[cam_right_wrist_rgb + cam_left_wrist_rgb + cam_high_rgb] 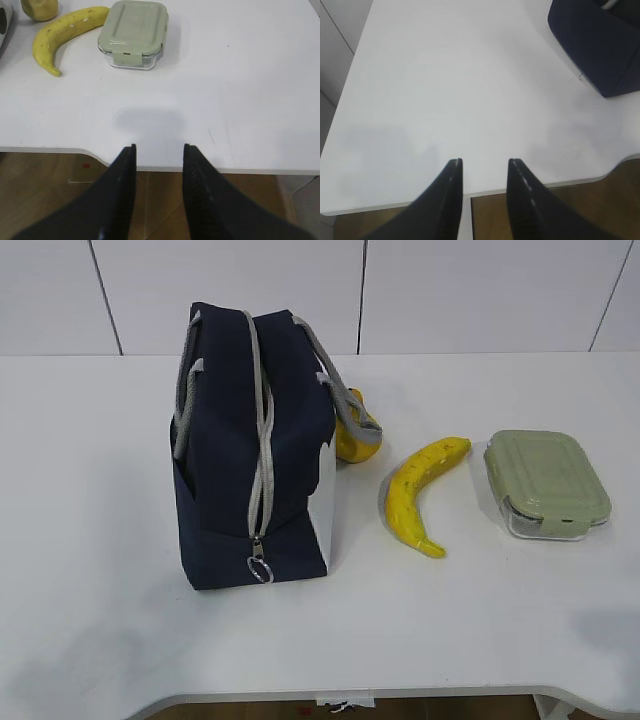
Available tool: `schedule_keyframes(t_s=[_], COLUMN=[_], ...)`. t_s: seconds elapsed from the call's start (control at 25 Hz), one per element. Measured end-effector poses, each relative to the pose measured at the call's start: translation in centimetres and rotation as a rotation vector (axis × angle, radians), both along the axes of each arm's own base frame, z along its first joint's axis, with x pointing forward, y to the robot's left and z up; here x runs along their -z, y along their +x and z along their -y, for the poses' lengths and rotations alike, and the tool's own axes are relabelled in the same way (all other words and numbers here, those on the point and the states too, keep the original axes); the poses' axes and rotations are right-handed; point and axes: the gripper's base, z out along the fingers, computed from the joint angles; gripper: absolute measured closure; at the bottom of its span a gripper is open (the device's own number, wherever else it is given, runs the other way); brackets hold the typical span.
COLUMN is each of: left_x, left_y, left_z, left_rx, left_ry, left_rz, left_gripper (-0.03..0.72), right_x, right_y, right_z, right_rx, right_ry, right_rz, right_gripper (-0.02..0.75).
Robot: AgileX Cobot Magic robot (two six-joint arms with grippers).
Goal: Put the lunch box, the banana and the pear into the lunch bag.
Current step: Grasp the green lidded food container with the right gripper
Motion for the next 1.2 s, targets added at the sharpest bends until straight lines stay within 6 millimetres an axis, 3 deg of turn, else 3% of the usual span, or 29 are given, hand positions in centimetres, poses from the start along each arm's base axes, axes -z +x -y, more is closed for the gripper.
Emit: schedule_keyframes(t_s=[0.2,0.4,0.52,1.2], left_x=[0.0,0.0,0.0,0.0], left_y=[0.0,0.0,0.0,0.0], left_z=[0.0,0.0,0.0,0.0], left_rx=[0.000,0.000,0.000,0.000], left_ry=[0.000,0.000,0.000,0.000], left_rz=[0.000,0.000,0.000,0.000], left_gripper=[0.454,0.454,0.454,0.453], right_x=[-0.1,-0.1,-0.2,-2.5], right_y=[0.0,0.4,1.2,6.8], right_z=[0.1,0.1,0.1,0.0], right_rx=[0.004,0.015,0.021,0.048], right_ry=[-0.006,0.014,0.022,0.053], right_rz=[0.006,-0.014,-0.066,-0.273], right_gripper=[0.461,0.317,0.277,0.265])
